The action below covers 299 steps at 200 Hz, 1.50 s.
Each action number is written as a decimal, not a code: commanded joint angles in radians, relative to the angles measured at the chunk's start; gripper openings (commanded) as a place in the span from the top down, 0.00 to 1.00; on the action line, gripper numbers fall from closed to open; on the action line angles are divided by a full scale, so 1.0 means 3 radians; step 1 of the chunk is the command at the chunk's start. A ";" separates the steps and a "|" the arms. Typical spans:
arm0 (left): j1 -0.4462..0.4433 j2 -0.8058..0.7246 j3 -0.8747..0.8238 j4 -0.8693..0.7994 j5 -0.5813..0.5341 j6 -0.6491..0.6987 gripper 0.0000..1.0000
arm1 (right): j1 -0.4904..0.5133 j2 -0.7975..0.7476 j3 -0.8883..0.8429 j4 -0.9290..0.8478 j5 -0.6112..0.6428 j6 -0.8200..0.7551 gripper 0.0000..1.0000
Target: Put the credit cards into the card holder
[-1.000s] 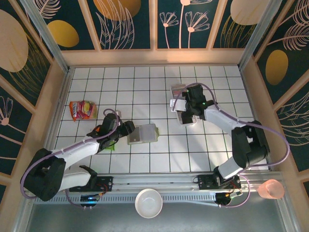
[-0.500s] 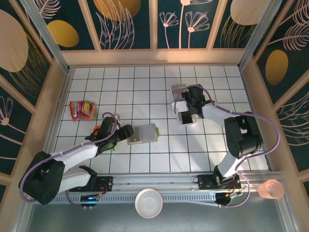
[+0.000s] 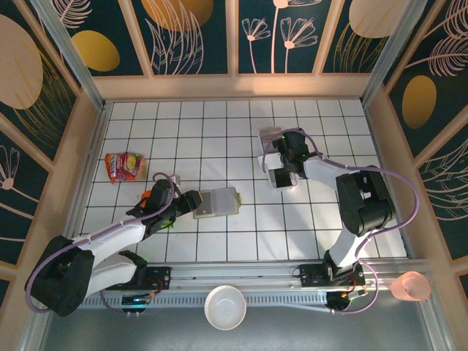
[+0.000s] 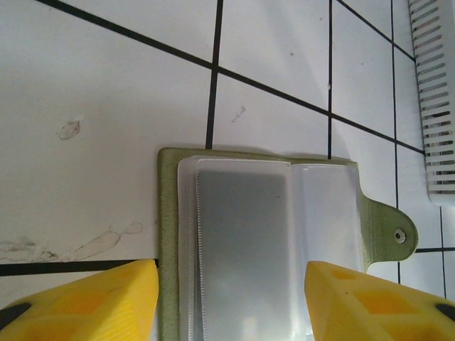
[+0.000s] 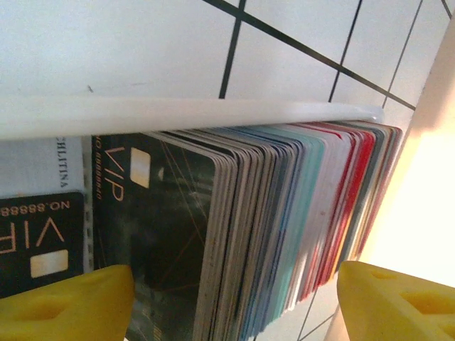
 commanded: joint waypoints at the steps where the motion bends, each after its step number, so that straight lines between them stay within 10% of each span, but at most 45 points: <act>1: 0.0013 -0.0062 -0.0061 0.0035 0.0063 -0.0056 0.44 | 0.0040 0.0081 -0.0003 0.0017 -0.0027 -0.0033 0.25; 299: 0.0015 -0.0273 -0.0215 0.0080 0.0126 -0.0111 0.55 | 0.0039 -0.0198 0.0085 -0.0143 0.0052 0.0066 0.78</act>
